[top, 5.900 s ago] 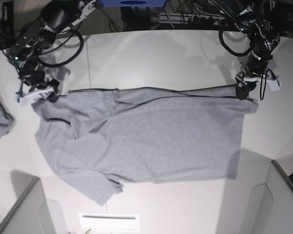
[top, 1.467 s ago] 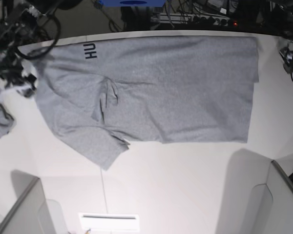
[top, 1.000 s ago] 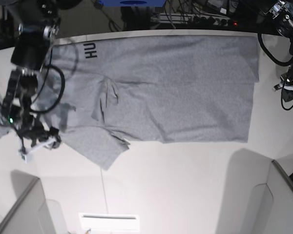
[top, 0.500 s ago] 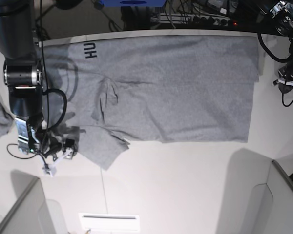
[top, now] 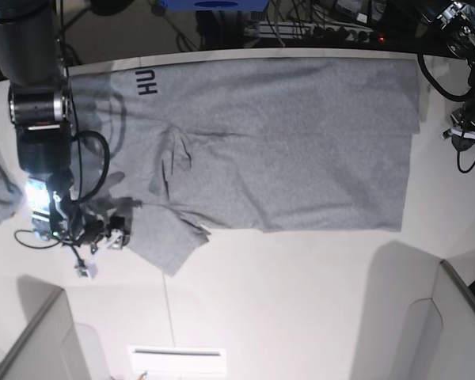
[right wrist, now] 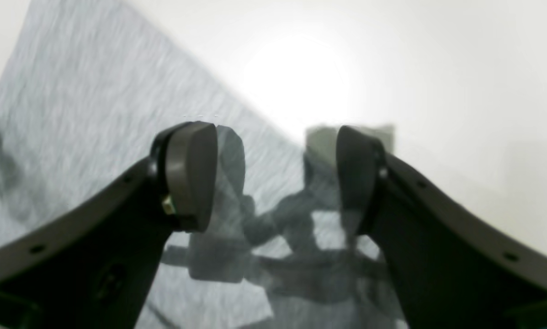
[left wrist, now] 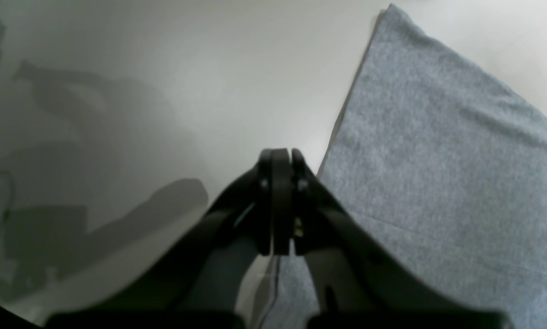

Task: Fold the T-shirt properly
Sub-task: 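Move both grippers to the shirt's side edge near the hem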

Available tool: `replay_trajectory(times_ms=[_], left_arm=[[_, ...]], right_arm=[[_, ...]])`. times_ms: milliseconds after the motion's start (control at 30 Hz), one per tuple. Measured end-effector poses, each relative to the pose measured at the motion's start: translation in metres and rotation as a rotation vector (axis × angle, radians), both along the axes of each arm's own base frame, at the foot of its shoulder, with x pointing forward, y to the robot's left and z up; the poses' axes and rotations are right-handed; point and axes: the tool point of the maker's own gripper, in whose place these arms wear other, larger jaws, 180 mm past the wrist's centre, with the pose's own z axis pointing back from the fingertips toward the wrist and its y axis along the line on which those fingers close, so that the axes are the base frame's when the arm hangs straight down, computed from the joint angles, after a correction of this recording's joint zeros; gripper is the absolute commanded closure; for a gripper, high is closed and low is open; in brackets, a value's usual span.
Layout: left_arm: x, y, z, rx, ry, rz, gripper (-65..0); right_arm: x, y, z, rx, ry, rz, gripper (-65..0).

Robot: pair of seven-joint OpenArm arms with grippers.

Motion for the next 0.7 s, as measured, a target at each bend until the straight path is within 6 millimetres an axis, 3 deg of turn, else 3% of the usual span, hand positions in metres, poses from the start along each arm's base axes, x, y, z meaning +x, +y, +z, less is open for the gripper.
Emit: replay_trajectory(times_ms=[367,467,600,633,700], left_arm=[[0.0,0.0,0.0,0.0,0.0,0.0,0.0],[0.001,0.0,0.0,0.0,-0.001,-0.001,0.0],[0.004,-0.001,0.001,-0.003,-0.008,-0.003,0.0],[0.003,0.003,-0.002,0.013,0.009,0.008,-1.6],[0.007,0.013,-0.006,0.043,0.041,0.041,-17.6]], right_arm=[[-0.004,0.002,-0.002,-0.006,-0.006,0.013,-18.8],[-0.004,0.002,-0.002,-0.005,-0.009,0.012,-1.4],[-0.004,0.003,-0.003,-0.002,-0.02,0.011,0.0],[-0.004,0.003,-0.003,-0.002,-0.02,0.011,0.0],[-0.004,0.004,-0.003,-0.001,-0.02,0.011,0.0]])
